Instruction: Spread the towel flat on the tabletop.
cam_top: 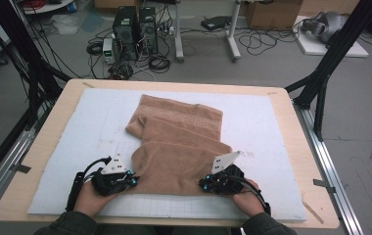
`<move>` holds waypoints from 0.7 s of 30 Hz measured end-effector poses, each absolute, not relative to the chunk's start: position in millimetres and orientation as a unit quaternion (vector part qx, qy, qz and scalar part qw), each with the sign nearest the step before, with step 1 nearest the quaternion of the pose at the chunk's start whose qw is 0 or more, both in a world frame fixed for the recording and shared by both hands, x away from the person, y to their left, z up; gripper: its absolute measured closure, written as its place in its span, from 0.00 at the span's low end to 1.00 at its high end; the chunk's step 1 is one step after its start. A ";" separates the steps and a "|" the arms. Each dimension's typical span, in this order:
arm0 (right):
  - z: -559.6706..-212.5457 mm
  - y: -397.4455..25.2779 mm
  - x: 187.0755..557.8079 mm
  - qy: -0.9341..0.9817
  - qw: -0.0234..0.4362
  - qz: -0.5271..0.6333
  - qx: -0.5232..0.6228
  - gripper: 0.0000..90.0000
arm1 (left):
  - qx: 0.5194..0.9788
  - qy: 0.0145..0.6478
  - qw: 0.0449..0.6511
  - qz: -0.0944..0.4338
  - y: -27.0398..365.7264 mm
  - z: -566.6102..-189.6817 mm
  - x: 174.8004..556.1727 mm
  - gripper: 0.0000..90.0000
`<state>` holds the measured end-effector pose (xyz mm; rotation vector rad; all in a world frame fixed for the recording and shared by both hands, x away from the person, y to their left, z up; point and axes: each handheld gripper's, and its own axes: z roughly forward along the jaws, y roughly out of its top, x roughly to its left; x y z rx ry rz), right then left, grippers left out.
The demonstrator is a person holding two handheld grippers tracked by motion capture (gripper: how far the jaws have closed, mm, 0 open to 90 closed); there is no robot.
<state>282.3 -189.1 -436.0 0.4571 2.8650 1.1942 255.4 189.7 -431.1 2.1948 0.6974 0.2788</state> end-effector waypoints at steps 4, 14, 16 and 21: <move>-426.4 -186.0 260.2 0.909 -0.008 0.398 0.122 0.94 | 0.861 0.268 0.418 0.113 202.2 -413.8 231.6 0.94; -387.3 -185.6 206.4 0.877 -0.046 0.474 0.066 0.76 | 0.864 0.238 0.428 0.116 212.3 -380.7 166.5 0.76; -379.9 -188.9 215.0 0.887 -0.001 0.456 0.077 0.72 | 0.862 0.238 0.429 0.126 211.5 -379.8 173.7 0.68; -394.5 -197.9 262.0 0.906 0.066 0.397 0.127 0.62 | 0.860 0.243 0.423 0.152 197.9 -393.8 216.7 0.67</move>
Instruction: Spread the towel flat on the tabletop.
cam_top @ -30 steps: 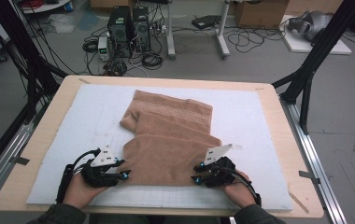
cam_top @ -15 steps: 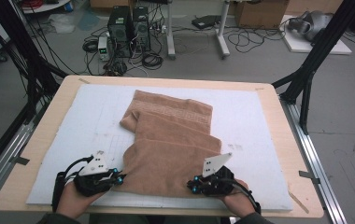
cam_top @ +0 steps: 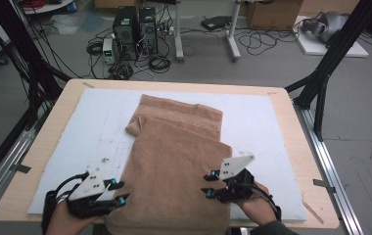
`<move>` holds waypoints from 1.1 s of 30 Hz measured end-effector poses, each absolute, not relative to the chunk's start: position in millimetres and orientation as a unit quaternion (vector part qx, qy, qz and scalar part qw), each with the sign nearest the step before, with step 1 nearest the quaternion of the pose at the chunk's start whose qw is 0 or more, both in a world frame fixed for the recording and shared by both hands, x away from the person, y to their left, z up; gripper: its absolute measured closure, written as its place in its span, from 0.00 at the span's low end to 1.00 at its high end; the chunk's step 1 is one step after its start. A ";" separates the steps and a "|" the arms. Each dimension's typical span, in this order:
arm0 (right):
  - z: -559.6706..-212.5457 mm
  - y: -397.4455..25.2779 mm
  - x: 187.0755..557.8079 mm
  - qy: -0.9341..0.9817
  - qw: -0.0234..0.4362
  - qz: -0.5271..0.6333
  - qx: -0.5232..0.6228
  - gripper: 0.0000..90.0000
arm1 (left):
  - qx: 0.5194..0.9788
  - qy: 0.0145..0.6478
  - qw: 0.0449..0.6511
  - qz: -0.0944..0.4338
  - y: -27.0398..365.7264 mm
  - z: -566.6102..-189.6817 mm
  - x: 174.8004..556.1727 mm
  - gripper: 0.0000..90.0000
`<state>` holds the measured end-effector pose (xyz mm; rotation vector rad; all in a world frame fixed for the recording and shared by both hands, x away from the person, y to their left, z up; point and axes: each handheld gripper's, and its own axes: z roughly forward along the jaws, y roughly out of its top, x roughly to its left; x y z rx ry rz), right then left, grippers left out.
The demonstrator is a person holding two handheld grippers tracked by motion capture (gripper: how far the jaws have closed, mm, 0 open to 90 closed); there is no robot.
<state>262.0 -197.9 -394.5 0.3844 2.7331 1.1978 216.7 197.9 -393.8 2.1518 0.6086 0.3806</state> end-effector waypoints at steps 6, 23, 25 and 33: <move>-430.1 -195.9 296.6 0.910 0.047 0.373 0.176 0.64 | 0.870 0.269 0.385 0.151 180.6 -426.4 276.1 0.65; -422.1 -178.8 254.2 0.913 0.030 0.395 0.103 0.94 | 0.870 0.260 0.396 0.140 209.3 -421.0 200.7 0.96; -416.8 -173.5 240.0 0.911 0.008 0.406 0.075 0.93 | 0.869 0.254 0.402 0.137 214.6 -416.3 182.1 0.96; -399.2 -185.8 252.7 0.907 0.050 0.404 0.109 0.71 | 0.864 0.262 0.405 0.144 213.1 -411.3 201.7 0.70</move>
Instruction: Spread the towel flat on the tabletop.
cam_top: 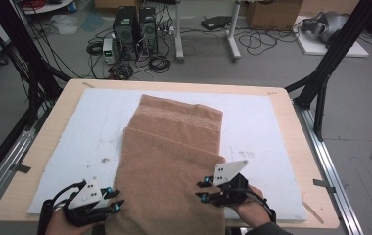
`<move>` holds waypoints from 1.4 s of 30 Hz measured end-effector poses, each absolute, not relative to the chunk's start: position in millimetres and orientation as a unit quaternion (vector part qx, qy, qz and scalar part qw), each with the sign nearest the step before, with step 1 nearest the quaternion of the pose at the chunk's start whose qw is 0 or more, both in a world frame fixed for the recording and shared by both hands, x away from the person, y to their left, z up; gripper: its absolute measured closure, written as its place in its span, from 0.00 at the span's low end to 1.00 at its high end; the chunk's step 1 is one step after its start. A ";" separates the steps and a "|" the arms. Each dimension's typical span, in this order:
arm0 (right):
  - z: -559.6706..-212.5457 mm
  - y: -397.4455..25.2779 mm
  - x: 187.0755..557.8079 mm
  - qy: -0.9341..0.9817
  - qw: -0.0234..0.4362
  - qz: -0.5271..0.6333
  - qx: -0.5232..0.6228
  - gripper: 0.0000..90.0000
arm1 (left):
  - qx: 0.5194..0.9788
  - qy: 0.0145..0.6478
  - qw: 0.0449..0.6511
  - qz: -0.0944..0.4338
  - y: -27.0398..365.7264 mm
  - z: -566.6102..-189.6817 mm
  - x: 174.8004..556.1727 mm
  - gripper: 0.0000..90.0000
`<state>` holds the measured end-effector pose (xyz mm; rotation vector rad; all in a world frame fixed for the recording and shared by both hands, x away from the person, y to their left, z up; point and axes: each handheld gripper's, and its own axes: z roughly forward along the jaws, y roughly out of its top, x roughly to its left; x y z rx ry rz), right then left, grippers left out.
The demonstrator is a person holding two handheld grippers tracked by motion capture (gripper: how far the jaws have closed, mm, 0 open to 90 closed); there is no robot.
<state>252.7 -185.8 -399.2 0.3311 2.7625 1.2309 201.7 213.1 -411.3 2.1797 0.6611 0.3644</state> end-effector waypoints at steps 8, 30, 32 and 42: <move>-438.5 -191.5 288.7 0.917 0.040 0.362 0.162 0.74 | 0.868 0.290 0.385 0.118 198.2 -435.1 259.6 0.65; -412.1 -199.2 249.2 0.903 0.037 0.407 0.134 0.72 | 0.873 0.263 0.394 0.114 218.8 -428.0 202.4 0.69; -421.3 -201.1 254.7 0.908 0.023 0.394 0.142 0.72 | 0.875 0.263 0.391 0.109 215.3 -434.9 209.1 0.69; -434.8 -209.4 246.0 0.921 -0.007 0.371 0.121 0.97 | 0.878 0.240 0.400 0.103 206.4 -438.9 195.7 0.98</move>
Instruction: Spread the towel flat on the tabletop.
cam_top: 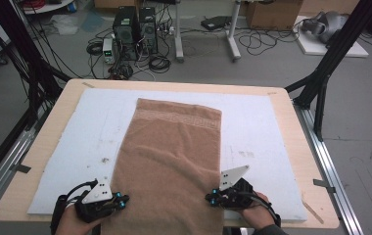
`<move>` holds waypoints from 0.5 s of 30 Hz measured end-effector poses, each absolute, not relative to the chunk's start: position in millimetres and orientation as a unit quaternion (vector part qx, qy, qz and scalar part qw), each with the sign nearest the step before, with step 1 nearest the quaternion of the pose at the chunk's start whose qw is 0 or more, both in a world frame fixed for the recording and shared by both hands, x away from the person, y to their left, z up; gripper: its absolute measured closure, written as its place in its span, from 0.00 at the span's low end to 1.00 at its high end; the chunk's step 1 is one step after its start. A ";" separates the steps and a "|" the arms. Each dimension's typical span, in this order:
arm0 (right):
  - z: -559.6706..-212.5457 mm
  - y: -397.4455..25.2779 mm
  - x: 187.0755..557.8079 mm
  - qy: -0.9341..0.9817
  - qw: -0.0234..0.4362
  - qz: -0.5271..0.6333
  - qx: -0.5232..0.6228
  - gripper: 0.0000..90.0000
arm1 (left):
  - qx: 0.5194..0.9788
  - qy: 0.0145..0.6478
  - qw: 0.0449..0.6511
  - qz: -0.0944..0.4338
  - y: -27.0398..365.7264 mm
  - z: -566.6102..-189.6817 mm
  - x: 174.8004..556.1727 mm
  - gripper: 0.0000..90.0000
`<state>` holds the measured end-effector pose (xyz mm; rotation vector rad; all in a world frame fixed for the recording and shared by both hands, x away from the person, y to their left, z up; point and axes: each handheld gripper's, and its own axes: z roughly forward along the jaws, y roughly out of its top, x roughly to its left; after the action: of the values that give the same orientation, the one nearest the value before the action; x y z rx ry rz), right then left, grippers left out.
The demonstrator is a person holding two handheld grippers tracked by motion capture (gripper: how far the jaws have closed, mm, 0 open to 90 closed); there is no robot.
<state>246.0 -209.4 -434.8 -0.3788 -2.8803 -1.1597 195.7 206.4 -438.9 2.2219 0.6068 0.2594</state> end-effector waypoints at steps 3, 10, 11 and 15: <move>-426.8 -215.0 233.7 -0.915 0.020 -0.386 -0.111 0.94 | 0.880 0.228 0.404 0.099 203.9 -435.5 180.6 0.97; -420.3 -229.1 249.4 -0.890 -0.035 -0.420 -0.172 0.78 | 0.863 0.256 0.417 0.124 210.9 -428.3 196.0 0.77; -423.8 -228.1 253.3 -0.893 -0.035 -0.413 -0.175 0.78 | 0.863 0.259 0.416 0.126 211.1 -428.3 199.4 0.76; -438.0 -224.1 259.1 -0.906 -0.030 -0.382 -0.179 0.80 | 0.859 0.265 0.420 0.122 211.9 -429.1 209.5 0.75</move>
<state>259.1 -224.1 -438.0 -0.5723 -2.9027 -1.2241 209.5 211.9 -429.1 2.1536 0.6632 0.3063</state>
